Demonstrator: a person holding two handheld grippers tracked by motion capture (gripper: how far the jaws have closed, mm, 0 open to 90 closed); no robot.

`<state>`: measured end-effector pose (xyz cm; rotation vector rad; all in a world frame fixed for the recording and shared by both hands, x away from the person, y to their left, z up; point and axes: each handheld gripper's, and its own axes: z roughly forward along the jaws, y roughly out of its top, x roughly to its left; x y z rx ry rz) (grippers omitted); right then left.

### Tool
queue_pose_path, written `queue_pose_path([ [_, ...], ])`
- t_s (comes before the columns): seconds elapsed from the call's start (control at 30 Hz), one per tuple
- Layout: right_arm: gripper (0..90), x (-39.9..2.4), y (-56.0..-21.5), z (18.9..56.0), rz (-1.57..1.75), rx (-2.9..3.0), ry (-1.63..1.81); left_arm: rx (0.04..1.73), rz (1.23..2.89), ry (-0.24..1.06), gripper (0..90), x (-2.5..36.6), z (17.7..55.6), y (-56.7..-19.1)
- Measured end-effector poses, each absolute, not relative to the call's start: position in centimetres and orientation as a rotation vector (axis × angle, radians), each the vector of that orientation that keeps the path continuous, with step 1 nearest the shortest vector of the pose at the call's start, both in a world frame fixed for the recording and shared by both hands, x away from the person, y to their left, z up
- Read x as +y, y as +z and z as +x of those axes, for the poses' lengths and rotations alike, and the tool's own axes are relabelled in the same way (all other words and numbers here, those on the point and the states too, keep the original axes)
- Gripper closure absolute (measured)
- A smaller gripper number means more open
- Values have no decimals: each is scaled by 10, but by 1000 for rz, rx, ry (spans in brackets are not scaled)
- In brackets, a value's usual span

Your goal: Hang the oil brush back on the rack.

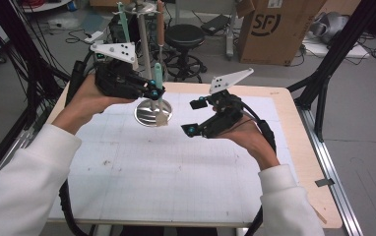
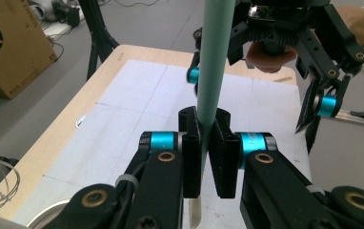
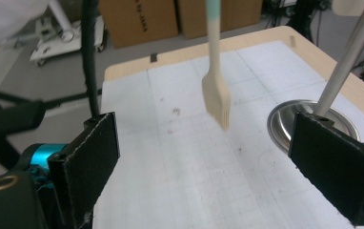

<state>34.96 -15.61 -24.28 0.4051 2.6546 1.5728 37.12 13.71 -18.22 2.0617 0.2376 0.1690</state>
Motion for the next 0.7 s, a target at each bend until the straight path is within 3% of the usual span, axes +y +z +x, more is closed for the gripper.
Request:
queue_pose_path([
  [0.7, 2, -212, -244, 333, 455, 2604, 1558, 282, 2121, 158, 841, 174, 395, -159],
])
